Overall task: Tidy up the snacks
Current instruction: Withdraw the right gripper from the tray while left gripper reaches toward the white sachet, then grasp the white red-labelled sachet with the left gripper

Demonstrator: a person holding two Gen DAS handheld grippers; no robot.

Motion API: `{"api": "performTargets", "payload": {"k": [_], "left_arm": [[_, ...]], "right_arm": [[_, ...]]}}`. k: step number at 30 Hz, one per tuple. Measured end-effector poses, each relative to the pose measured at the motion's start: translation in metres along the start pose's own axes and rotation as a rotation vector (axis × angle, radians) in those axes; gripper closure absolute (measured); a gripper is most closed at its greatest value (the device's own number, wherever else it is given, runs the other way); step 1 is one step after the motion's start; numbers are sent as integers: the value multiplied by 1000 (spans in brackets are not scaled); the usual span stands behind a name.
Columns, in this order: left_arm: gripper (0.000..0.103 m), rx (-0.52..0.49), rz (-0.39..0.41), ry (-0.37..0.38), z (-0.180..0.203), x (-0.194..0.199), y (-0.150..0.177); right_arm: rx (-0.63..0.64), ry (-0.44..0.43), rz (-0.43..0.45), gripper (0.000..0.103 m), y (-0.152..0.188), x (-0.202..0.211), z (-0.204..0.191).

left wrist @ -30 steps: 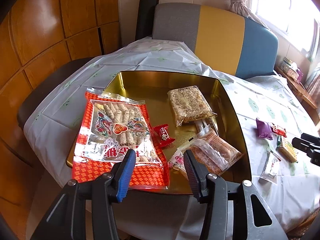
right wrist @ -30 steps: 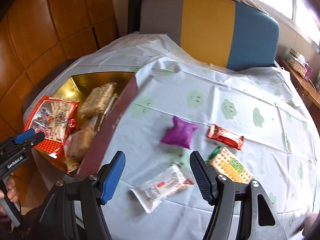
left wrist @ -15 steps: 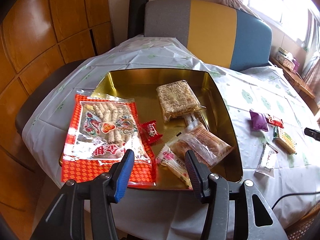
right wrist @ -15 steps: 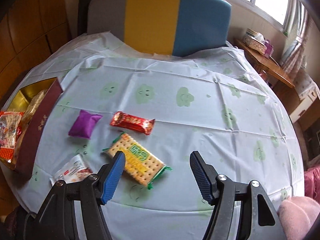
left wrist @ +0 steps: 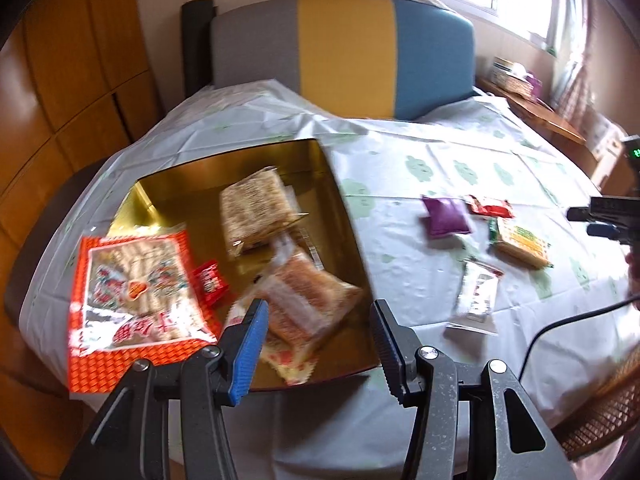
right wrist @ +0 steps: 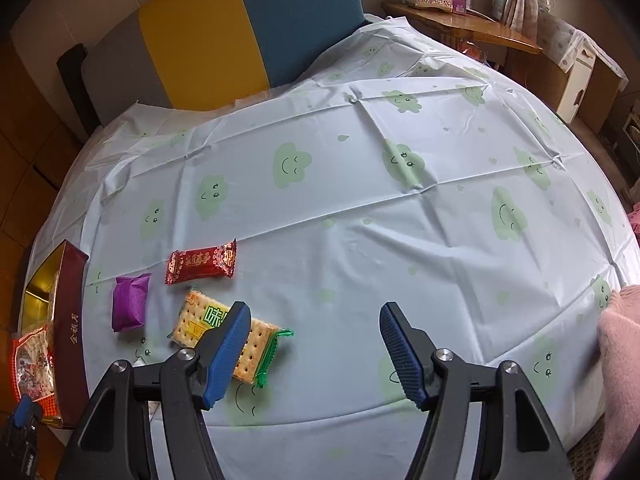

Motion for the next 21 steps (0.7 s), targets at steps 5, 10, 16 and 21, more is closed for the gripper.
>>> {"api": "performTargets", "payload": {"k": [5, 10, 16, 21], "left_arm": [[50, -91, 1, 56, 32, -4, -5], [50, -164, -26, 113, 62, -14, -8], [50, -252, -59, 177, 97, -33, -10], [50, -295, -115, 223, 119, -56, -8]], "right_arm": [[-2, -12, -2, 35, 1, 0, -1], [-3, -30, 3, 35, 1, 2, -2], [-23, -54, 13, 35, 0, 5, -1], [-36, -65, 17, 35, -1, 6, 1]]}}
Point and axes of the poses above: each gripper's, at about its wrist camera, not at the fingertips, and x roughly against the way its jaws point, z to its right, y to its underside, the point moved 3 cm from there along -x, roughly the way its jaws point, and after that the axes turned 2 degrees about x, right-handed, at the moved point
